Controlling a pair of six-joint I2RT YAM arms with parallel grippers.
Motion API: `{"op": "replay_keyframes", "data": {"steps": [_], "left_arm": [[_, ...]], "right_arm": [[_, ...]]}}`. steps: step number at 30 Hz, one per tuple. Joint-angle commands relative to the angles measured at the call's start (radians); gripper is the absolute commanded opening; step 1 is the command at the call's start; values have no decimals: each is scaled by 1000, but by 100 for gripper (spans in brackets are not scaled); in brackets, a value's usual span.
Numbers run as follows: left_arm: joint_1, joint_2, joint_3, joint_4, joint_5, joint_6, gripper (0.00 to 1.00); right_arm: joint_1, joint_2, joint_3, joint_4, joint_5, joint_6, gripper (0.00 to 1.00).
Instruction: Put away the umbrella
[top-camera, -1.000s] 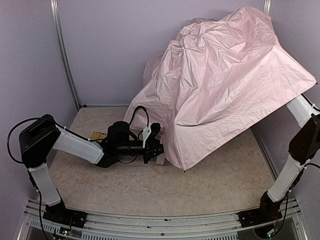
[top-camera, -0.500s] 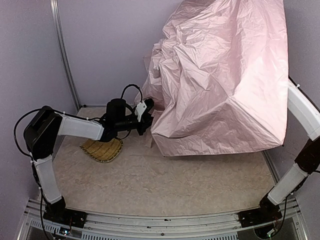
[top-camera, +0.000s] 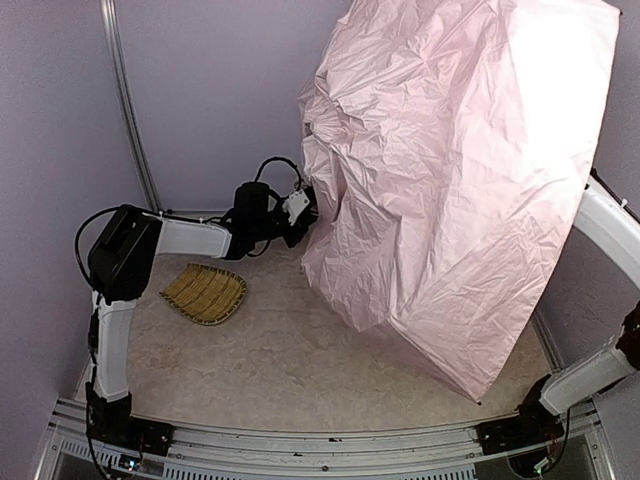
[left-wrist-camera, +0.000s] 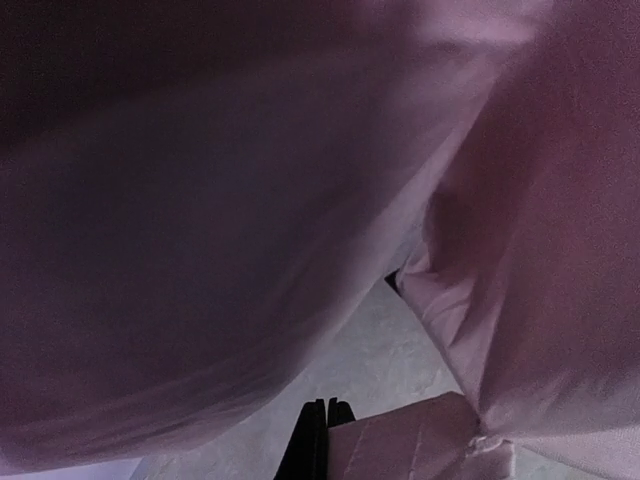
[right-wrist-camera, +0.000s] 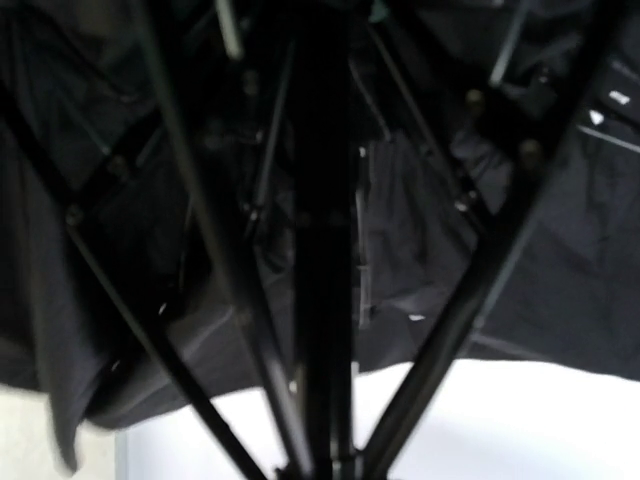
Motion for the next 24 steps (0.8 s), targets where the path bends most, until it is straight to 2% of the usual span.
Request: {"op": "replay_keyframes", "data": {"steps": [1,6,11,16,20,24], "left_arm": [[44,62,62,58,-64,14,0],[45,120,99,129,-152,28,0],[46,158,124,257,-204,38,0],[44,150,176,345,-216,65,0],[50,158,268,322,-217,126,0],[65,168,306,291,-200,135,0]], "right_arm": [[39,-100,-193,166,58,21,0],[52,-128,-370,262,41,212,0],[70,-159,-533,372,40,248,0],[88,-168,-535,351,58,242,0],[88,-175,-505,367,89,216,0],[88,-178,-494,364,58,188,0]]}}
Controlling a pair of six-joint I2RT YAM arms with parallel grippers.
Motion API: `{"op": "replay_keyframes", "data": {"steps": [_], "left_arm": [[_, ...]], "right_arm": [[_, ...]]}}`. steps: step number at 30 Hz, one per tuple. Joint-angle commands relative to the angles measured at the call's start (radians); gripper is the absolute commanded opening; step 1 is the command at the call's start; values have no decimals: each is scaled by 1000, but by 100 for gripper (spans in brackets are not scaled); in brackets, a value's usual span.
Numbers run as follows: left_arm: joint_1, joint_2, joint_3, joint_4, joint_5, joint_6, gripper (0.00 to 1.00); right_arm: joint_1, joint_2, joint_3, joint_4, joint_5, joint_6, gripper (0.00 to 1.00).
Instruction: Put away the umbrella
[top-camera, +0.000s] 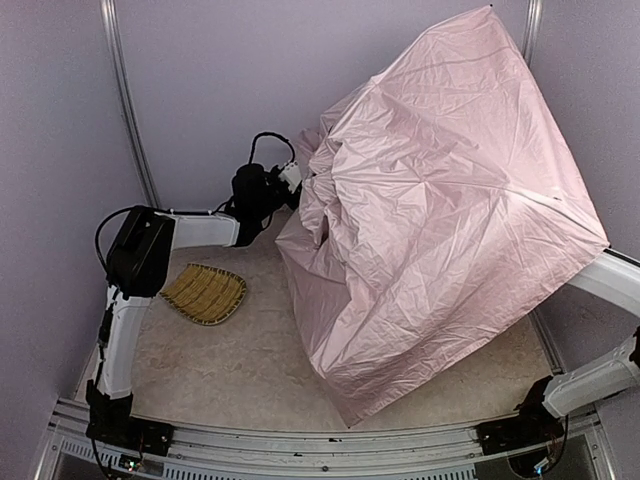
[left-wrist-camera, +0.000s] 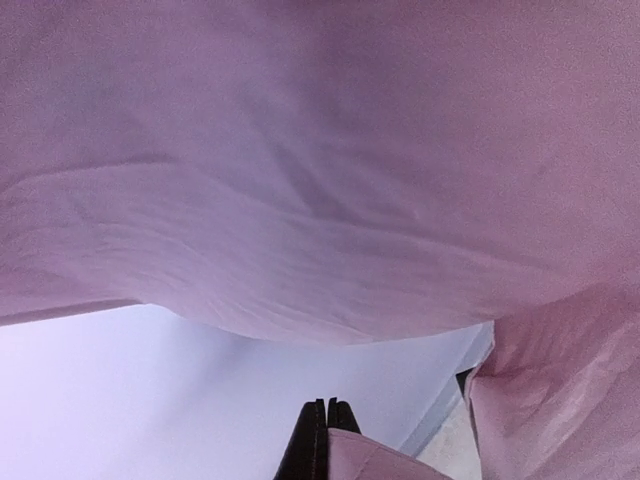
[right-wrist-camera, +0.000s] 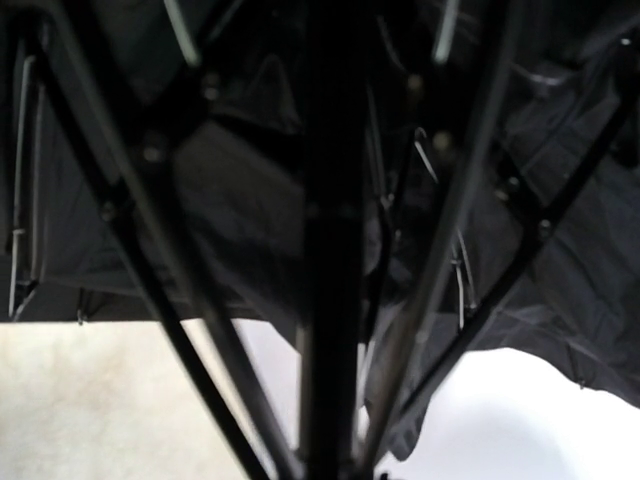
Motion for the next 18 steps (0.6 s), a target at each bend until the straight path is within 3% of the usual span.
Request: {"op": "replay_keyframes", "data": {"steps": [1,7,8,10,12,15,18], "left_arm": [[26,12,47,15,-11,35,0],[-6,36,-111,-11,-97,60,3],[-16,33,-144,-12,-131,71,14],[-40,17,-204,-11,-223,90,57],[-53,-11,-261,-9,-344,79,80],[-47,-74,-332,-71,-457,7,98],[-35,-126,-377,-178,-486,-63,99]], "right_arm": [[21,-25,33,22,-59,-1,0],[33,22,-30,10,-40,1,0],[35,28,-47,14,-34,2,0],[36,42,-79,18,-5,6,0],[38,55,-109,19,31,18,0],[45,75,-155,27,76,45,0],[51,84,-170,32,94,57,0]]}}
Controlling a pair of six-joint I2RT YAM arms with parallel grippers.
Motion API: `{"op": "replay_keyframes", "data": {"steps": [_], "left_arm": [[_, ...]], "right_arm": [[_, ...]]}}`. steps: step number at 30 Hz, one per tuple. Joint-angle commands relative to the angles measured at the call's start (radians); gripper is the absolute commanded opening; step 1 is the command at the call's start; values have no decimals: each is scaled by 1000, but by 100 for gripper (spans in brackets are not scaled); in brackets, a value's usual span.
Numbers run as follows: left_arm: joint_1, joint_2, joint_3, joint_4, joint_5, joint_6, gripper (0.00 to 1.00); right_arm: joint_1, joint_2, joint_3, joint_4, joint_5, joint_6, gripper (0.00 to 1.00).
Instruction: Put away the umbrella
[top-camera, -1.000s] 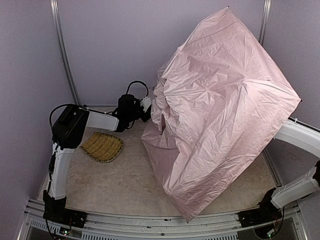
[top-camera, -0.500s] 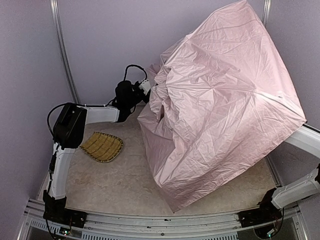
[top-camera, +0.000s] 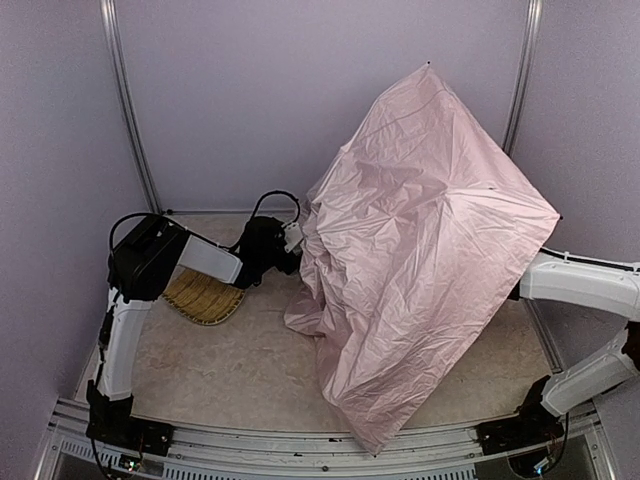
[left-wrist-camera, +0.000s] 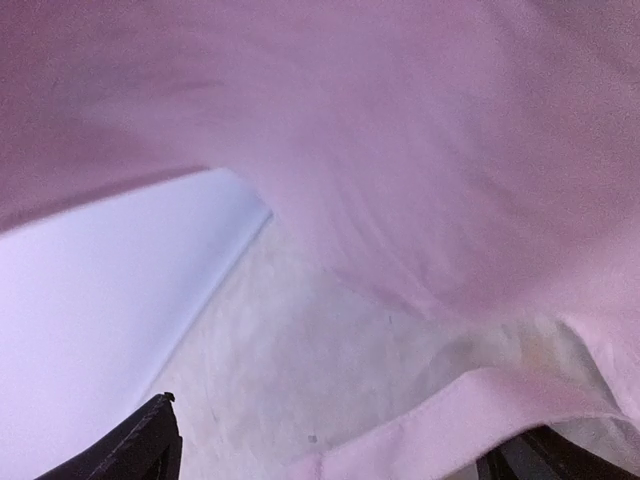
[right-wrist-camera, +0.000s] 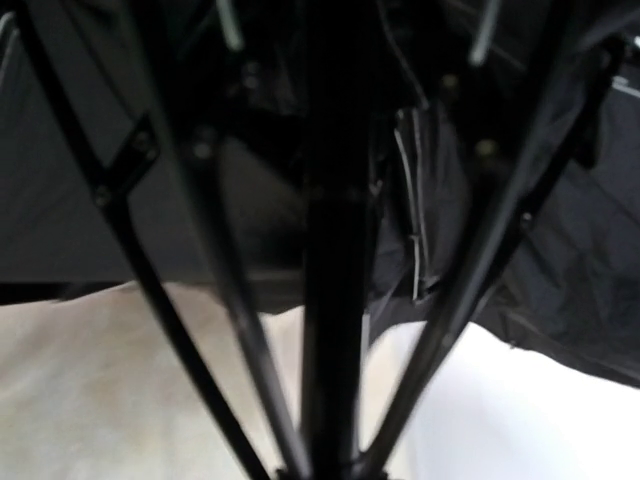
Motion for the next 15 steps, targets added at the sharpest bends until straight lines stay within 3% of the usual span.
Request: {"op": "replay_keyframes", "data": {"steps": [1,8,15], "left_arm": [[21,-122,-42,-117,-165,-114,99],[50,-169,-32,-291,-327,-258,99],[58,-372,-92,-396,-184,-480,99]], "right_arm": [[21,13,-18,16,51,47,0],[44,48,0,-47,101,18,0],[68,160,36,-116,166,81,0]]}}
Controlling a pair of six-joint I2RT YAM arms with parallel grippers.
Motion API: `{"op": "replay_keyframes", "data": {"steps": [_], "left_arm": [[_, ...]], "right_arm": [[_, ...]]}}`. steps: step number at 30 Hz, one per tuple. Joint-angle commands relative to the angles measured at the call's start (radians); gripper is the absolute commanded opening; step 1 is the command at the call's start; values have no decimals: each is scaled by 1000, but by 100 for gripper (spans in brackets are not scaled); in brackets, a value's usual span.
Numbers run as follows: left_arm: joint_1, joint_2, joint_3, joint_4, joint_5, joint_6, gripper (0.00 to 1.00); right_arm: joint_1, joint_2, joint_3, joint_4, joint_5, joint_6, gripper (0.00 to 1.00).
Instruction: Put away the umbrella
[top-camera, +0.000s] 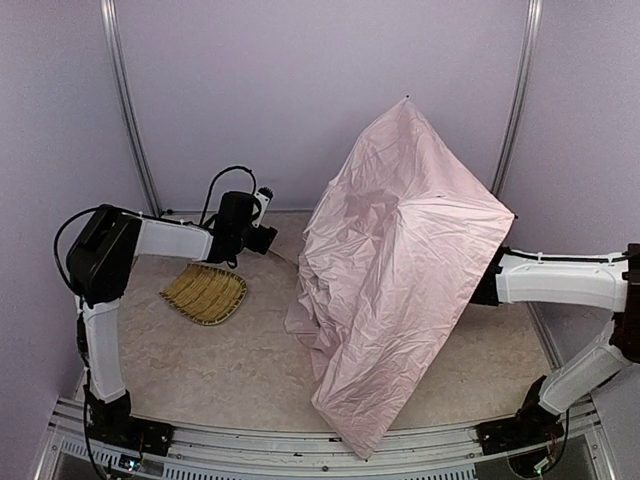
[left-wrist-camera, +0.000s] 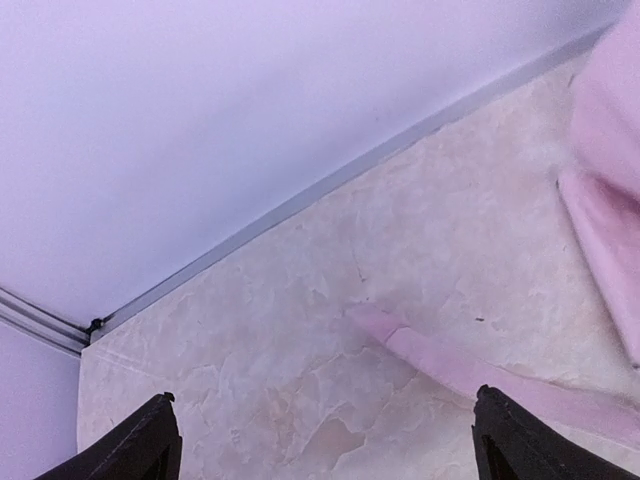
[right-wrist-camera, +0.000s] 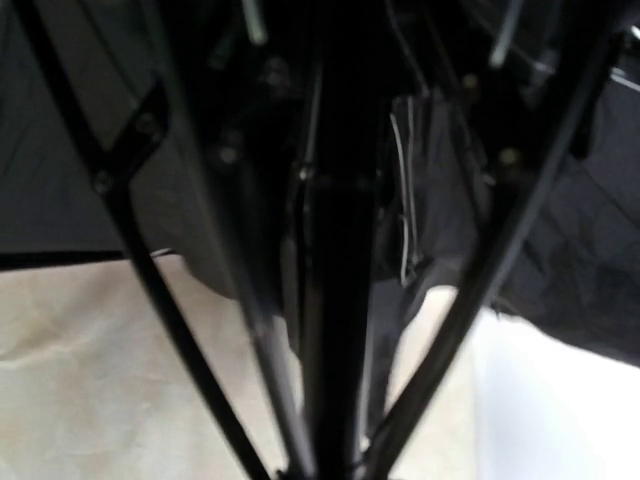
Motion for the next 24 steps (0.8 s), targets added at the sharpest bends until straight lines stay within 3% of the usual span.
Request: {"op": "replay_keyframes", "data": {"steps": [1,8,13,19,20,21,22,24], "left_arm": [[-5,-182,-54,-58,116,-186,99],[-81,-371,-222,-12,360,-183,96],[-89,-487,-340,70,662,-251,96],[-123,-558,-406,122,777,-267,94],[-131,-568,-408,120,779,-264,94],[-136,-575,-409,122,781,-268,94],[-138,-585,-409,129,783,-279,94],[-138,-607,-415,158,789,-306,94]], "right_arm": [[14,92,58,-80,33,88,0],[14,299,132,-130,0,250,0],[15,457,212,-206,0,313,3],[15,531,283,-221,0,357,41],[15,525,290,-214,0,366,59],[14,515,289,-203,0,370,94],[14,505,283,-190,0,372,99],[13,476,273,-176,0,373,100]]}}
